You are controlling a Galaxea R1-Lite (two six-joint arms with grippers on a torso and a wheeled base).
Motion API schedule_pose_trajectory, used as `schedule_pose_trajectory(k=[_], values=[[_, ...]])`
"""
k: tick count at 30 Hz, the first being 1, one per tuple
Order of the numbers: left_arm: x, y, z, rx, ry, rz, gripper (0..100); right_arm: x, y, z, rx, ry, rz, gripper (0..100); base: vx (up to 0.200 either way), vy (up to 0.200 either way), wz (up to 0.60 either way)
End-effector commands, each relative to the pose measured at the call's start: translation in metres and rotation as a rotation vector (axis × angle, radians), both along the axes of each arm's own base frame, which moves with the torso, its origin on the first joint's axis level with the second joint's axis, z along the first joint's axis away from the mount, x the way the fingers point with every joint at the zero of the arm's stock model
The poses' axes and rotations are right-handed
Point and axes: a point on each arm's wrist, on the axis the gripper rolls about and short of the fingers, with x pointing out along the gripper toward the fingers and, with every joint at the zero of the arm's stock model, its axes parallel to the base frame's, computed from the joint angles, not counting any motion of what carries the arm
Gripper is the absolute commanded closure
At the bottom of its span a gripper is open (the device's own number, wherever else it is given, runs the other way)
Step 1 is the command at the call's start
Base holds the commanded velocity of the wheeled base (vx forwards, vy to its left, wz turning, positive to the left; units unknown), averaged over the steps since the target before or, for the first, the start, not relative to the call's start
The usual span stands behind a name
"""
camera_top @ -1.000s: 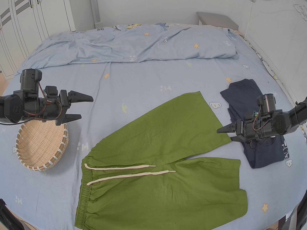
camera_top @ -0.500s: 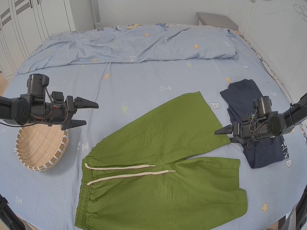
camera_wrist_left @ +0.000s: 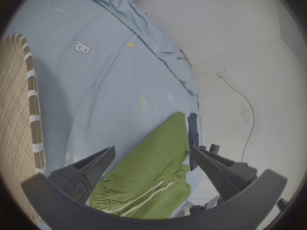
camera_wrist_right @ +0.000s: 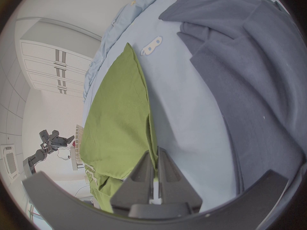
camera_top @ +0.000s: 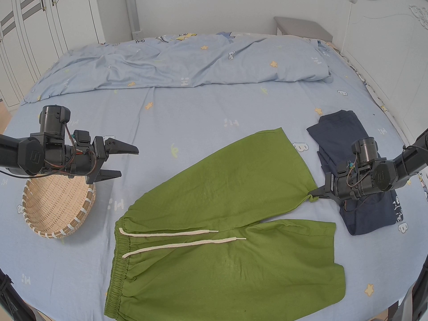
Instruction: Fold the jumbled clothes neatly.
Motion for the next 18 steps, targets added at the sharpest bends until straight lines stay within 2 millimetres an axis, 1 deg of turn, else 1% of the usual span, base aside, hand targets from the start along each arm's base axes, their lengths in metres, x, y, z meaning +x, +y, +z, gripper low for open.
schedule_pose_trajectory(k=[1,2,3,5,6,9,11,12,13,14,15,16,18], values=[[0.002,0.000,-0.003,0.000,0.006,0.000,0,-0.019,-0.001,0.012,-0.002,-0.002,-0.001,100,0.000,0.000,0.00],[0.003,0.000,-0.004,0.000,0.011,0.000,0,-0.030,-0.002,0.020,-0.004,-0.015,-0.003,100,0.000,0.000,0.00],[0.003,0.000,-0.005,0.000,0.014,-0.001,0,-0.037,-0.002,0.024,-0.003,-0.020,-0.003,100,0.000,0.000,0.00],[0.003,0.000,-0.005,0.000,0.014,-0.001,0,-0.037,-0.002,0.024,-0.003,-0.020,-0.003,100,0.000,0.000,0.00],[0.003,-0.007,-0.007,-0.003,0.024,-0.019,0,-0.063,-0.004,0.039,-0.003,-0.040,-0.002,100,0.000,0.000,0.00],[0.001,-0.015,-0.012,-0.004,0.040,-0.042,0,-0.088,-0.003,0.049,-0.001,-0.053,0.007,100,0.000,0.000,0.00],[0.000,-0.020,-0.014,-0.004,0.049,-0.056,0,-0.099,-0.003,0.052,-0.003,-0.050,0.008,100,0.000,0.000,0.00],[0.000,-0.020,-0.014,-0.004,0.049,-0.056,0,-0.099,-0.003,0.052,-0.003,-0.050,0.008,100,0.000,0.000,0.00],[0.000,-0.030,-0.020,-0.002,0.069,-0.086,0,-0.112,-0.004,0.053,-0.006,-0.036,0.006,100,0.000,0.000,0.00],[0.000,-0.030,-0.020,-0.002,0.069,-0.086,0,-0.112,-0.004,0.053,-0.006,-0.036,0.006,100,0.000,0.000,0.00],[0.000,-0.035,-0.026,-0.001,0.088,-0.100,0,-0.121,-0.006,0.052,-0.009,-0.018,0.001,100,0.000,0.000,0.00],[0.000,-0.035,-0.026,-0.001,0.089,-0.101,0,-0.123,-0.007,0.052,-0.010,-0.016,0.000,100,0.000,0.000,0.00],[0.001,-0.040,-0.033,0.001,0.111,-0.114,0,-0.134,-0.008,0.046,-0.016,0.011,-0.001,100,0.000,0.000,0.00]])
